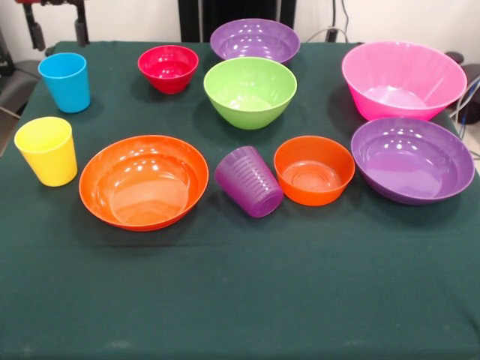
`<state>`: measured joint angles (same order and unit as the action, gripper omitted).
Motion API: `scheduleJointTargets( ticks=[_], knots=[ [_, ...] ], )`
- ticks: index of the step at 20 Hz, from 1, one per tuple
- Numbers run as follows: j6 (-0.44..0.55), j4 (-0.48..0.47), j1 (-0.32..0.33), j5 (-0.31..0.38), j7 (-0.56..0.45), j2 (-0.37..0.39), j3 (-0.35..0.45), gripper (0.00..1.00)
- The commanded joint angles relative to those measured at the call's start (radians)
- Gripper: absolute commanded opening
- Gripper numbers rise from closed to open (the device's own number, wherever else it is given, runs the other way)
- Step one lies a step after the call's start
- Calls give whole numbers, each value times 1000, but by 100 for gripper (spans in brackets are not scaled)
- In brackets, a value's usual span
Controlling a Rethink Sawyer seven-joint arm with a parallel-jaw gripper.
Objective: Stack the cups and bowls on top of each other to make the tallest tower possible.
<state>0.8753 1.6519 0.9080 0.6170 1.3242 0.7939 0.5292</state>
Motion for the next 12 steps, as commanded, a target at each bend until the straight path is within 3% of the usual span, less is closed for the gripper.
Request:
scheduleJointTargets(
  ticks=[1, 12],
  knots=[
    [-45, 95, -9, 56, -149, -33, 44, 100],
    [-106, 32, 20, 103, -162, -156, 46, 100]
  ],
)
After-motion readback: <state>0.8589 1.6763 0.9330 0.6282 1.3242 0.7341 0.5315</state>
